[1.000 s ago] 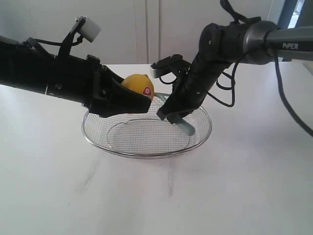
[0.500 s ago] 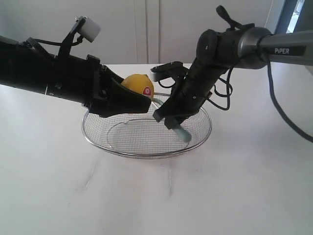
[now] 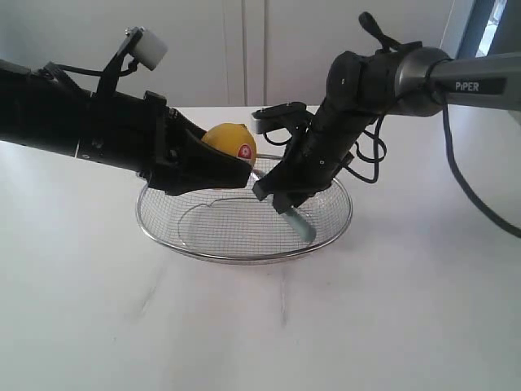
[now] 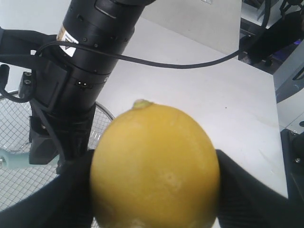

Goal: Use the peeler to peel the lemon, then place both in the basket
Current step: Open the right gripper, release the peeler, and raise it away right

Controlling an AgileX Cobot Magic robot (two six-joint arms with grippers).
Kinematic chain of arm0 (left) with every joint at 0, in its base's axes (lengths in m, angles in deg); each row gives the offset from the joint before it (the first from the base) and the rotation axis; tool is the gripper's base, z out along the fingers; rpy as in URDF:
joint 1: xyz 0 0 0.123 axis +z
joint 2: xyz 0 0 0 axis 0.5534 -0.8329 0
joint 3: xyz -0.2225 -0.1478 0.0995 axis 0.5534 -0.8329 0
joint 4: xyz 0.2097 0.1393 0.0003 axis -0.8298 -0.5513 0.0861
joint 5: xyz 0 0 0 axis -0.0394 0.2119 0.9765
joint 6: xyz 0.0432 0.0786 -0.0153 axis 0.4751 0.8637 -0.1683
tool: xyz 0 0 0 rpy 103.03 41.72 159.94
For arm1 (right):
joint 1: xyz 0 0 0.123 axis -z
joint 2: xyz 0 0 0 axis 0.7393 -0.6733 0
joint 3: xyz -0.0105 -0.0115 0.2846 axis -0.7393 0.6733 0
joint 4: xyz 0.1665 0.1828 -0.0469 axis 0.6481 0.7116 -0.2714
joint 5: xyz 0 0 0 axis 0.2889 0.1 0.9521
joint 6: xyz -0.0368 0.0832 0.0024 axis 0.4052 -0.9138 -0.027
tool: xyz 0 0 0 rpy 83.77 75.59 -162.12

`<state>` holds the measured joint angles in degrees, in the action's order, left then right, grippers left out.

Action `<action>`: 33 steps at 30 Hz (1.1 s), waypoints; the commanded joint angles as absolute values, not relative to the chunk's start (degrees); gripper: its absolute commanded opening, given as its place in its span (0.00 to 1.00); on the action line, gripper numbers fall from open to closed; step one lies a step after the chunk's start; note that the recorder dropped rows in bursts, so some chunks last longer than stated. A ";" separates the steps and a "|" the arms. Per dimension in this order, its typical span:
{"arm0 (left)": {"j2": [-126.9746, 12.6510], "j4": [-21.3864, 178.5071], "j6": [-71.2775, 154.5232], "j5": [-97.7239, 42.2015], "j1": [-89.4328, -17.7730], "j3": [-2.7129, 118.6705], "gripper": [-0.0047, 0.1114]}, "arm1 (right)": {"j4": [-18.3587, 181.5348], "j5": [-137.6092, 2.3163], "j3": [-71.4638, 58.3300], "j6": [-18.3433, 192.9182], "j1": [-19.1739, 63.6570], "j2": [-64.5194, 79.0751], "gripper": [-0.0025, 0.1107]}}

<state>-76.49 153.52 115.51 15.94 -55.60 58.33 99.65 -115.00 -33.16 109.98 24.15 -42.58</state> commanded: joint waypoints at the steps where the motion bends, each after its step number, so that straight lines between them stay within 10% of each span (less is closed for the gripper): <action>1: -76.28 154.92 115.61 16.77 -55.99 57.94 0.04 | 99.90 -114.54 -33.60 109.49 24.29 -42.41 0.37; 13: -76.28 155.12 115.61 16.77 -55.99 57.94 0.04 | 99.21 -118.73 -33.60 106.09 24.29 -37.46 0.39; 22: -76.28 155.12 115.61 16.77 -55.99 57.94 0.04 | 96.95 -127.81 -33.60 99.39 25.42 -31.36 0.02; 33: -76.28 155.12 115.61 16.77 -55.99 57.94 0.04 | 97.05 -130.39 -33.60 95.15 28.82 -28.31 0.02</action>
